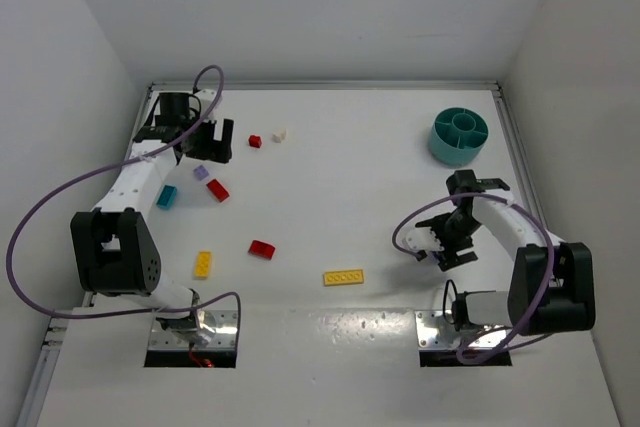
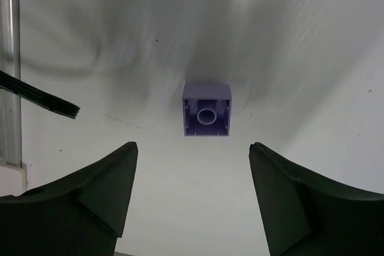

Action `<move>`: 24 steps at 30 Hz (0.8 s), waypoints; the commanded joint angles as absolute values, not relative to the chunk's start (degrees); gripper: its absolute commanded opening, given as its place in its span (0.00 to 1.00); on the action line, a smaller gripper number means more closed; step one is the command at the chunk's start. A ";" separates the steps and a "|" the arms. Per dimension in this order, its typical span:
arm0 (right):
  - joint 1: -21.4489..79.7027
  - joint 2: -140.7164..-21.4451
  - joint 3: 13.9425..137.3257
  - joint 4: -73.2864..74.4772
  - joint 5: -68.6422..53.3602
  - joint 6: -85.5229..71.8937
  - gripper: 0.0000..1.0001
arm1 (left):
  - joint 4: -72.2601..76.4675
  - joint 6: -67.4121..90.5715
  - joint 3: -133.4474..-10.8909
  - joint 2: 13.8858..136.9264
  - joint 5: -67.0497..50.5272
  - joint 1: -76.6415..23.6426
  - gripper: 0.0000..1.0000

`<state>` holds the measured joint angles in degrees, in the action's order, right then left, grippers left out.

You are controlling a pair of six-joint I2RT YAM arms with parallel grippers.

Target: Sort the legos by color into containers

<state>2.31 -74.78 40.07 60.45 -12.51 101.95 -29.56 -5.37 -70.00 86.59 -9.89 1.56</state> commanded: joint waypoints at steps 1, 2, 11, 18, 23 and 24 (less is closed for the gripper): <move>3.34 -77.50 41.04 58.98 -14.93 105.12 0.75 | -29.27 -5.80 -70.93 87.10 -10.72 1.49 0.99; 3.95 -78.30 41.57 58.37 -15.64 104.60 0.75 | -29.27 -5.80 -70.93 87.10 -10.72 1.49 0.99; 5.10 -83.41 42.10 53.70 -16.88 98.80 0.65 | -29.27 -5.80 -70.93 88.15 -10.20 1.49 0.99; 5.71 -86.31 41.57 51.16 -16.88 96.24 0.58 | -29.27 -5.80 -70.93 88.68 -9.14 2.02 0.99; 5.71 -86.31 40.34 49.92 -16.35 95.63 0.52 | -29.27 -5.80 -70.93 89.21 -8.62 2.02 0.99; 5.71 -86.31 40.34 49.40 -15.74 95.10 0.50 | -29.27 -5.80 -70.93 89.21 -8.61 2.02 0.99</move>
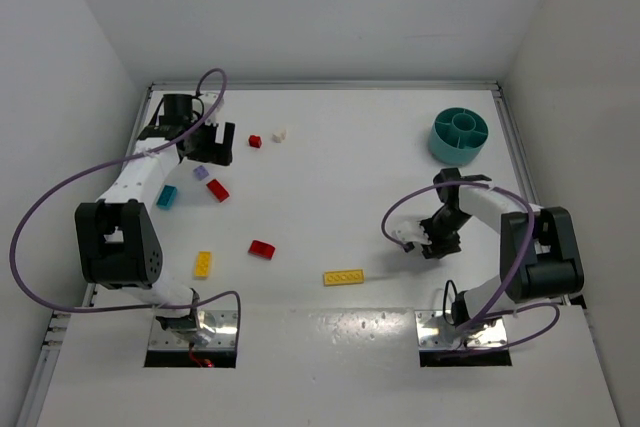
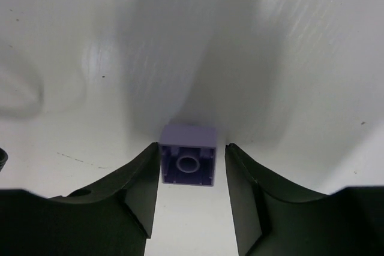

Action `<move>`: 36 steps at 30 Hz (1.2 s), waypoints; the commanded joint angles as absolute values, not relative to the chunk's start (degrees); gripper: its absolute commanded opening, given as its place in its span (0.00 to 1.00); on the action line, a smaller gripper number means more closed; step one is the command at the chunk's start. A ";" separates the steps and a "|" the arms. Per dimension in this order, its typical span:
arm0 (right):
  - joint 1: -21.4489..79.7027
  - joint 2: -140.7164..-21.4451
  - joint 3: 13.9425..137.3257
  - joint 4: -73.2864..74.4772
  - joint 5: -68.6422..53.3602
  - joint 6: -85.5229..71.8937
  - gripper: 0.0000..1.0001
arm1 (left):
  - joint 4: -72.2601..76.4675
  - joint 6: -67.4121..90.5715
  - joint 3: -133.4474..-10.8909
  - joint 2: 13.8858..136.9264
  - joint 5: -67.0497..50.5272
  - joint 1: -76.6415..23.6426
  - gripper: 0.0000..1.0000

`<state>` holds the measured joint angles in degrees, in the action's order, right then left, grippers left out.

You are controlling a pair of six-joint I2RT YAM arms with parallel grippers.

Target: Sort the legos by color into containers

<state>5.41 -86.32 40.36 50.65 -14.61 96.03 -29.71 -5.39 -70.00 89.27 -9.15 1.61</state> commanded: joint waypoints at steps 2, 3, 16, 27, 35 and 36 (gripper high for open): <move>5.71 -86.31 39.81 48.87 -14.68 94.40 0.45 | -29.27 -5.80 -70.93 89.21 -8.61 2.02 0.99; 5.71 -86.31 39.29 48.87 -14.68 93.61 0.40 | -29.27 -5.80 -70.93 89.21 -8.61 2.02 0.99; 2.29 -96.02 79.28 53.60 -24.67 47.17 0.07 | -28.74 -4.58 -72.24 89.74 -9.32 2.02 0.99; -3.33 -109.76 105.28 53.79 -22.33 29.44 0.04 | -28.74 -2.99 -74.44 90.79 -10.63 2.55 0.99; -11.59 -110.92 105.91 53.26 -21.53 26.89 0.04 | -28.74 -2.46 -73.92 90.79 -10.63 3.08 0.99; -12.21 -110.92 105.21 53.26 -21.53 26.89 0.04 | -28.74 -2.46 -73.92 90.79 -10.63 3.08 0.99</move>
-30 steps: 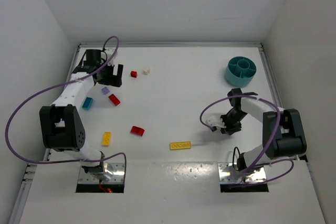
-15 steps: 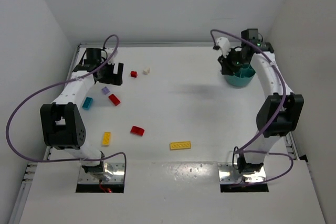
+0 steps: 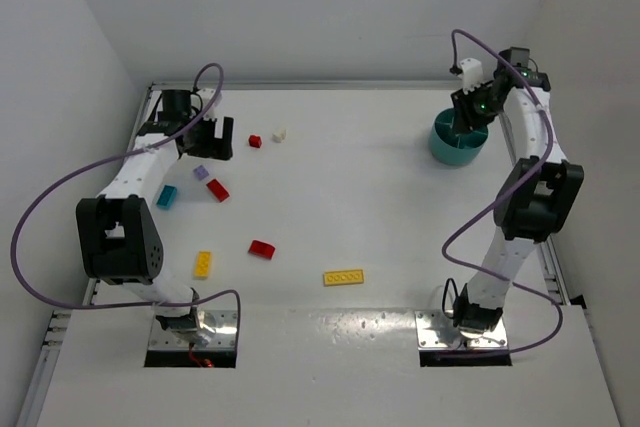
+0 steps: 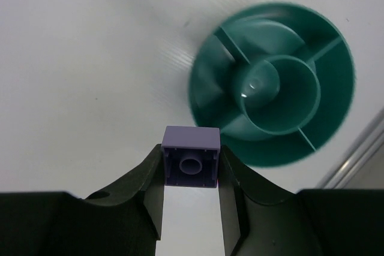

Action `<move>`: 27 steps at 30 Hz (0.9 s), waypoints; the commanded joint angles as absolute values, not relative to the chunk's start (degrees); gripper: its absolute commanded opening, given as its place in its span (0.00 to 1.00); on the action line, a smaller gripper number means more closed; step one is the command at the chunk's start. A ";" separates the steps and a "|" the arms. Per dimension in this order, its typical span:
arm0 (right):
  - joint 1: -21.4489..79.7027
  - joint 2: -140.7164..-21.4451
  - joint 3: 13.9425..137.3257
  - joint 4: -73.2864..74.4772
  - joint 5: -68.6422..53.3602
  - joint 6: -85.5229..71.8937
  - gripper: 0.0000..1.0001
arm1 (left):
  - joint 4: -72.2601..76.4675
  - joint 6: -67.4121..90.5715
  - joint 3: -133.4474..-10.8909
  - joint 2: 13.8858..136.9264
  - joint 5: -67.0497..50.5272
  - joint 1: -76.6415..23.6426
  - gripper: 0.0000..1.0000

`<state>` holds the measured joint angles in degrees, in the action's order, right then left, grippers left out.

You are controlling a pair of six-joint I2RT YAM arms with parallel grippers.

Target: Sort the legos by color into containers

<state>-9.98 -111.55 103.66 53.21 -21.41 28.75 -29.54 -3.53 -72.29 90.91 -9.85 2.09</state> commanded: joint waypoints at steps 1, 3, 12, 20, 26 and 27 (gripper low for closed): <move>-13.35 -110.92 105.21 53.87 -21.53 27.76 0.04 | -28.74 -2.46 -73.92 91.31 -11.16 3.08 0.99; -14.06 -110.92 104.50 53.88 -21.01 28.30 0.04 | -28.21 -2.46 -73.92 91.32 -11.16 3.08 0.99; -15.73 -113.73 104.50 52.73 -19.95 30.14 0.04 | -28.21 -1.93 -73.92 92.37 -11.69 3.08 0.99; -15.73 -115.40 103.45 50.72 -18.81 30.76 0.06 | -28.21 -1.93 -73.92 92.37 -11.69 3.08 0.99; -15.73 -116.10 102.93 48.70 -17.67 30.15 0.09 | -28.21 -1.93 -73.92 92.37 -11.69 3.08 0.99; -16.25 -116.10 102.92 47.65 -17.06 30.15 0.09 | -28.21 -1.93 -73.92 92.37 -11.69 3.08 0.99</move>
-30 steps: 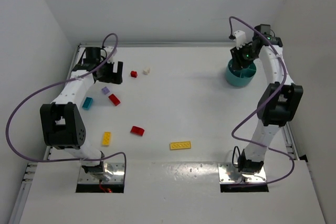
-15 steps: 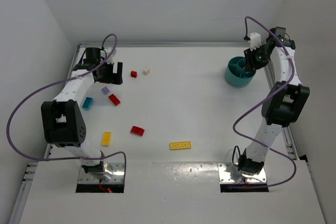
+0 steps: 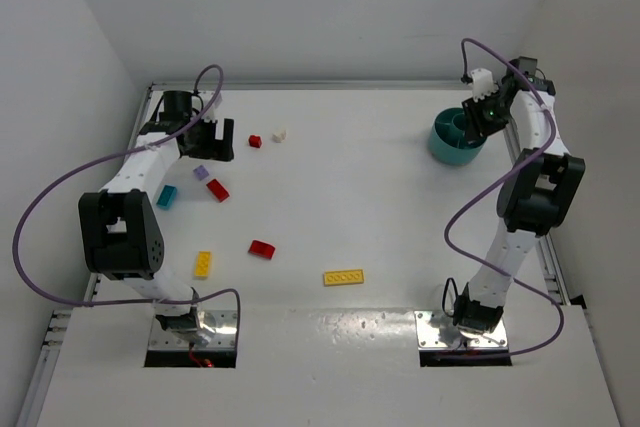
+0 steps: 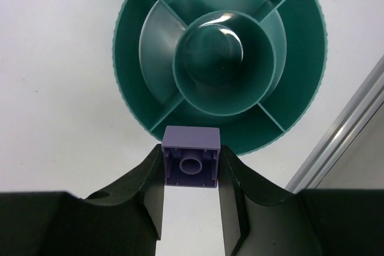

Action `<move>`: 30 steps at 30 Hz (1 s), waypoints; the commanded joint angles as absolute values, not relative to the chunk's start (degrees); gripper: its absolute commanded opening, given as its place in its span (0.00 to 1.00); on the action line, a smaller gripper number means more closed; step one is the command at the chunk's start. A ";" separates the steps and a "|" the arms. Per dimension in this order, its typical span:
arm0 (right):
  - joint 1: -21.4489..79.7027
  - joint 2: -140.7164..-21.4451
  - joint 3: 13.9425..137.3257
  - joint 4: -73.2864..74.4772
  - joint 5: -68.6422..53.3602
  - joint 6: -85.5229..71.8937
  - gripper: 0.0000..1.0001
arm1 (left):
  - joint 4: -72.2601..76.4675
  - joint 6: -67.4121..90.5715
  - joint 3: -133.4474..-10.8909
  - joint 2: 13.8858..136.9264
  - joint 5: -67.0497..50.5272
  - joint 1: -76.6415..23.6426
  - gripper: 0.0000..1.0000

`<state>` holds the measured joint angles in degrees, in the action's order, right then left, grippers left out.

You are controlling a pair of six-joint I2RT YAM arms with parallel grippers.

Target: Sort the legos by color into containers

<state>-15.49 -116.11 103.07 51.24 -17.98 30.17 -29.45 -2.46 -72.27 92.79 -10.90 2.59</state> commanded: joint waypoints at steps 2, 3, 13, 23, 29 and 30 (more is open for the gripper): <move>-16.26 -116.63 102.22 47.11 -17.05 29.53 0.09 | -28.21 -1.93 -73.92 92.90 -11.69 3.08 0.99; -16.26 -116.63 102.22 47.11 -17.05 29.53 0.09 | -28.21 -1.93 -73.92 92.90 -11.69 3.08 0.99; -16.26 -117.69 100.46 44.13 -17.05 27.77 0.28 | -28.21 -1.41 -73.92 92.90 -11.69 3.08 0.99; -16.26 -114.18 100.46 43.42 -20.03 25.41 0.63 | -28.21 -1.41 -73.92 91.32 -11.07 3.08 0.99; -16.26 -108.55 102.03 45.52 -23.54 23.21 0.65 | -29.43 -1.41 -73.39 90.09 -9.93 5.00 0.99; -16.26 -107.85 102.74 46.40 -24.08 23.20 0.65 | -29.97 -2.19 -73.39 89.57 -9.93 6.14 0.99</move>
